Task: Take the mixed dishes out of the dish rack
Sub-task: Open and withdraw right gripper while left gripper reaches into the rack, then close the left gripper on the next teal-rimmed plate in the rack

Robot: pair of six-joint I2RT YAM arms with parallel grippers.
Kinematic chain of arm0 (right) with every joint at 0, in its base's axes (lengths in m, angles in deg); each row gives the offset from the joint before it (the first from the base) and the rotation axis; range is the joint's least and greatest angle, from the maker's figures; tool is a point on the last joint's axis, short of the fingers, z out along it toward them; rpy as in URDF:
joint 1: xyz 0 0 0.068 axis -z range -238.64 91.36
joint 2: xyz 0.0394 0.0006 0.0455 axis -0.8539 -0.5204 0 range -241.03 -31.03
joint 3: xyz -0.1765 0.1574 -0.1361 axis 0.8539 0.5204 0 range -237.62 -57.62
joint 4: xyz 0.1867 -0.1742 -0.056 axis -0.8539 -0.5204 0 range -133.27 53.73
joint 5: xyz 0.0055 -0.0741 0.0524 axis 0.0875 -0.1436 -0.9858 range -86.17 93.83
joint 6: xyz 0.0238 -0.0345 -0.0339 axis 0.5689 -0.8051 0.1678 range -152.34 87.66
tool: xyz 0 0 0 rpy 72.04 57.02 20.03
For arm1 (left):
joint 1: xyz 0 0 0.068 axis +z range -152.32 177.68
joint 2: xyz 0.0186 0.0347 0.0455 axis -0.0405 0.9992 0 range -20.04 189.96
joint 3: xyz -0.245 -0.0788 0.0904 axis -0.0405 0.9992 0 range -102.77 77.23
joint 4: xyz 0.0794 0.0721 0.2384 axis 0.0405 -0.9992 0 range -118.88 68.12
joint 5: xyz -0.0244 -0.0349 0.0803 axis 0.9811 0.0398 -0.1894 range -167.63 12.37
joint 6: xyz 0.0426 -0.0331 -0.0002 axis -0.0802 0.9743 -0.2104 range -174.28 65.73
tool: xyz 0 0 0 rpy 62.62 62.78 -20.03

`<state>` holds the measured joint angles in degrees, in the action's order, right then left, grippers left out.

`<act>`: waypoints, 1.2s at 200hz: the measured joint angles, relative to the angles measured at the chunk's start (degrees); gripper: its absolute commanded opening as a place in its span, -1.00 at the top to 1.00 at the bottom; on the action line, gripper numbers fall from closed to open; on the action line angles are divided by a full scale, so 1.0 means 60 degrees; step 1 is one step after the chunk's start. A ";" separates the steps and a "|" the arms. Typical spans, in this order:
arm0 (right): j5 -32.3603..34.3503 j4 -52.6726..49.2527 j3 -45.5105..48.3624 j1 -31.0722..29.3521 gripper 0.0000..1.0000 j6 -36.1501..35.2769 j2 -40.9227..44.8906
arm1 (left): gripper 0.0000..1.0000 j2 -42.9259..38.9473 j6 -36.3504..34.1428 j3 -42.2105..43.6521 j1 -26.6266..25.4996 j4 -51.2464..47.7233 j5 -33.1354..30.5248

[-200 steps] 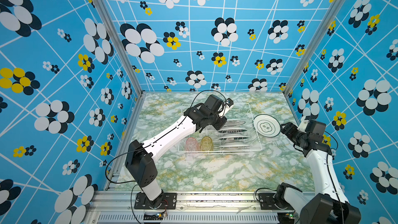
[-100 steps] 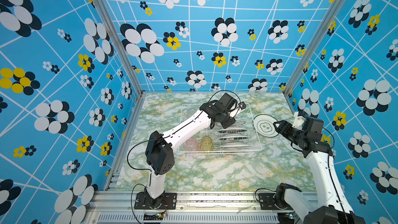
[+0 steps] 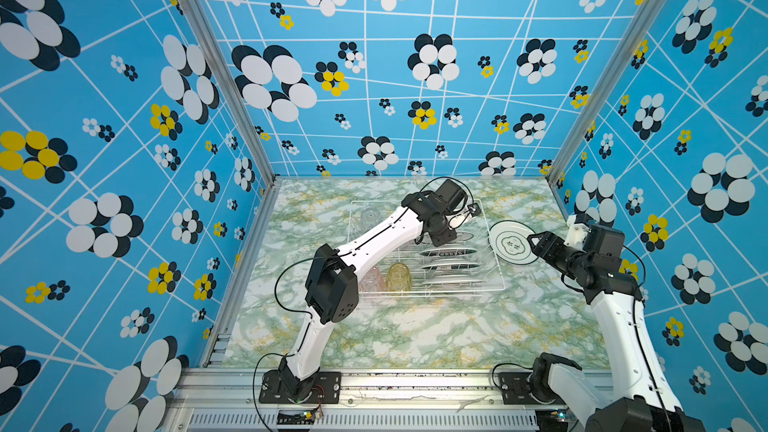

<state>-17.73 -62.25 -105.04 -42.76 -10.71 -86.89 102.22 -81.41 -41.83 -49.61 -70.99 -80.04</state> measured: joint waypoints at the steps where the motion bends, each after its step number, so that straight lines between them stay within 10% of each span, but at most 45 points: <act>1: 0.0000 0.0000 0.0000 0.0000 -0.44 0.0000 -0.0004 | 0.30 0.0018 -0.0004 -0.0018 0.0000 -0.0007 -0.0007; 240: -0.0033 0.0433 0.0018 0.0000 -0.44 0.0004 -0.0149 | 1.00 0.0805 -0.1486 -0.0670 -0.0200 0.0619 -0.2397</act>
<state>-17.92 -59.65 -104.93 -42.76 -10.69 -87.79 107.05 -90.33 -45.86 -50.81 -67.27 -94.42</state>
